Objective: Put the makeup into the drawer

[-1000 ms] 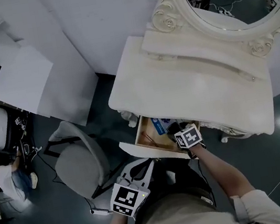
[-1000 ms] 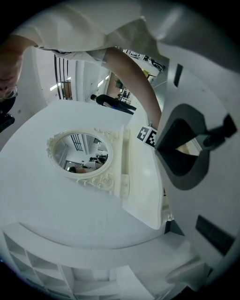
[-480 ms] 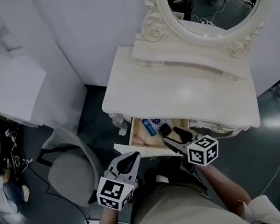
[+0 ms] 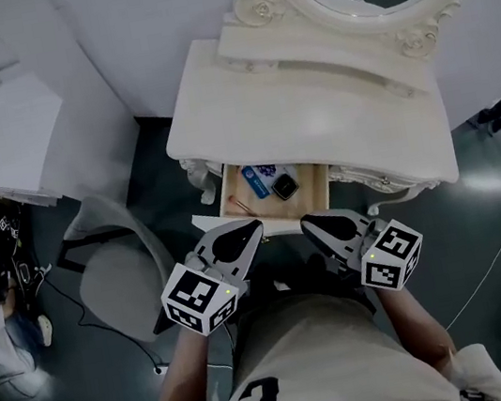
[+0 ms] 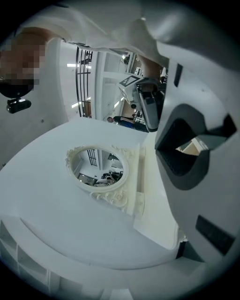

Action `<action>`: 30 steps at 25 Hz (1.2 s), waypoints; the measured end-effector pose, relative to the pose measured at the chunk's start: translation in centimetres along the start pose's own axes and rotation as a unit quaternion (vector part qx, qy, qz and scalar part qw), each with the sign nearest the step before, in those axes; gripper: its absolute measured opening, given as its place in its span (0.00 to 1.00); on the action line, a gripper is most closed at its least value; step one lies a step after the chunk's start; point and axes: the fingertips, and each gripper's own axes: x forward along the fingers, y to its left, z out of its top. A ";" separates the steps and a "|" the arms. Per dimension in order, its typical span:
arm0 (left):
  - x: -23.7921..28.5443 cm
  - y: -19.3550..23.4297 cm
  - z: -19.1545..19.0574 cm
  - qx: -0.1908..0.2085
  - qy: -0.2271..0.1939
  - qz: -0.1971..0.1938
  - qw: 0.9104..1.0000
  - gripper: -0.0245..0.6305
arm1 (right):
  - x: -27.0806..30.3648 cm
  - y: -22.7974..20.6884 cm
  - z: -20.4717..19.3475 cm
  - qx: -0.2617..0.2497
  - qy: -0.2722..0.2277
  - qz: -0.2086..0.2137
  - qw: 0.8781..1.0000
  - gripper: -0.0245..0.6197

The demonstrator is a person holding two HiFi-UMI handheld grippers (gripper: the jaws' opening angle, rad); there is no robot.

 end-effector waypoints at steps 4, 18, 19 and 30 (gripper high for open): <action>0.9 -2.3 0.5 0.014 0.003 -0.012 1.000 0.12 | -1.3 1.4 0.7 -0.018 -0.018 0.020 0.999 0.08; 5.8 -9.1 -0.3 0.035 0.026 -0.015 0.999 0.12 | -9.2 -0.5 0.2 0.004 -0.069 0.030 0.997 0.08; 6.3 -9.6 -0.3 0.040 0.028 -0.015 0.999 0.12 | -9.7 -0.6 0.3 0.005 -0.075 0.031 0.997 0.08; 10.8 -15.4 1.1 0.060 0.025 -0.016 0.998 0.12 | -15.6 -1.9 0.9 0.010 -0.101 0.063 0.993 0.08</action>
